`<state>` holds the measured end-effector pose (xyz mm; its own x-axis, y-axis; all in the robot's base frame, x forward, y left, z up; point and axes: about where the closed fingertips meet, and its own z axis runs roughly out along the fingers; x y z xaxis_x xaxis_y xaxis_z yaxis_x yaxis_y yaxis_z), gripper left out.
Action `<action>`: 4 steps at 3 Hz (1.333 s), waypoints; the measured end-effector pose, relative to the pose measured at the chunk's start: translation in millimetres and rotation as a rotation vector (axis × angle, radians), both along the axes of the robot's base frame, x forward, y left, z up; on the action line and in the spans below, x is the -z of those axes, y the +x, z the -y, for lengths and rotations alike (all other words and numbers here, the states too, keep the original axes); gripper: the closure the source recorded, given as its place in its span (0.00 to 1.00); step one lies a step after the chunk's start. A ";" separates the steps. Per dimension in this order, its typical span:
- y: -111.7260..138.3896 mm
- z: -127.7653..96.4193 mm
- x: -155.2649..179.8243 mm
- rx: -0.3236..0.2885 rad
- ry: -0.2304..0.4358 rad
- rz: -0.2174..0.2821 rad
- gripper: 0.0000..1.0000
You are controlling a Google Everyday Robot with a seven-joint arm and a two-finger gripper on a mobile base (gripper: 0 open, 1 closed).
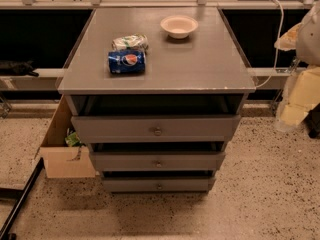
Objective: Open middle drawer
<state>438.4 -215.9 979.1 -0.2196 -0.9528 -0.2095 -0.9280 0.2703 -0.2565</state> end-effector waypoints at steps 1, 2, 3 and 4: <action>-3.6 6.4 0.7 0.010 -0.009 0.010 0.00; -19.7 21.8 8.5 0.020 -0.030 0.023 0.00; -52.1 47.1 20.6 0.048 -0.050 0.042 0.00; -120.0 79.8 45.4 0.114 -0.061 0.042 0.00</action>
Offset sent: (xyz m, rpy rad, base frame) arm -0.0395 -0.0424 -0.0223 -0.0562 -0.0218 -0.0336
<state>318.3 -295.7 933.7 -0.3191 -0.9335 -0.1637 -0.8803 0.3559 -0.3137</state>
